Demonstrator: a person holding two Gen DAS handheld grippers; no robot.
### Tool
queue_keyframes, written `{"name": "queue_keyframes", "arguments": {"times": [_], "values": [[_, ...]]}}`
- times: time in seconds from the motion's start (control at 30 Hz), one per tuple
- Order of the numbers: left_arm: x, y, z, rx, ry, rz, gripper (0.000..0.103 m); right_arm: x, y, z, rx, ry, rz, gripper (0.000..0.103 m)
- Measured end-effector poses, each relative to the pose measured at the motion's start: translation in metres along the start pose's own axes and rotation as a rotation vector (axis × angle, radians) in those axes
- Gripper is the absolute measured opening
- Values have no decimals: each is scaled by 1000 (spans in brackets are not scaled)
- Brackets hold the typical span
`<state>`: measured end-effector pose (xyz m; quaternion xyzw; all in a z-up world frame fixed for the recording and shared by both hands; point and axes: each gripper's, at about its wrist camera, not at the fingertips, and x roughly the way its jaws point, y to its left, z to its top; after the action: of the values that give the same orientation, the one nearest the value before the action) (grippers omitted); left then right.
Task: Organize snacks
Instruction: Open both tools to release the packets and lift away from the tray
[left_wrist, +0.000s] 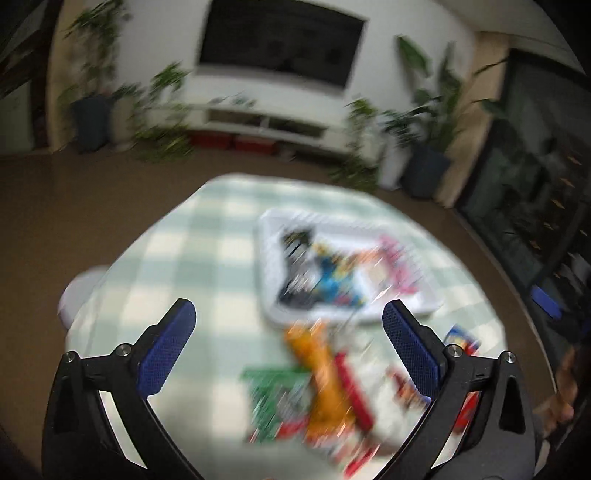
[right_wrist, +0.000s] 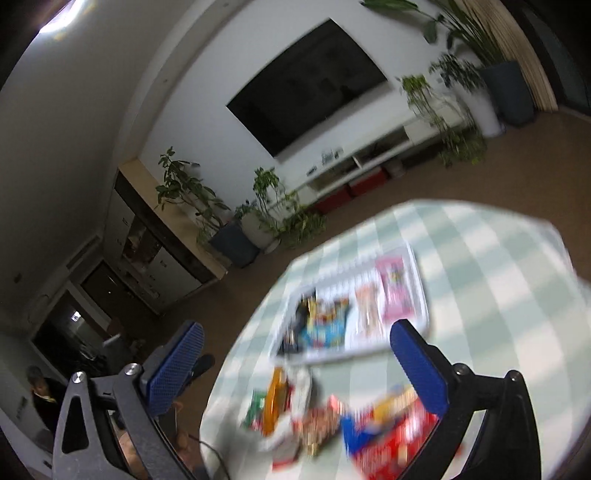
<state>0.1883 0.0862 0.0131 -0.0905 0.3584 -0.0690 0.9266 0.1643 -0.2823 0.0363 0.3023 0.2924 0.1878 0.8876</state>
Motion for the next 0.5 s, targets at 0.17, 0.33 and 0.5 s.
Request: {"name": "queue_keyframes", "arguments": {"times": [0.17, 0.33, 0.5], "values": [[-26, 30, -56, -141, 44, 28, 103, -30, -35, -55, 188, 50, -89, 103], [-52, 24, -97, -112, 43, 5, 103, -42, -49, -95, 255, 171, -305, 97], [-61, 2, -132, -48, 80, -6, 103, -50, -16, -104, 131, 140, -320, 99]]}}
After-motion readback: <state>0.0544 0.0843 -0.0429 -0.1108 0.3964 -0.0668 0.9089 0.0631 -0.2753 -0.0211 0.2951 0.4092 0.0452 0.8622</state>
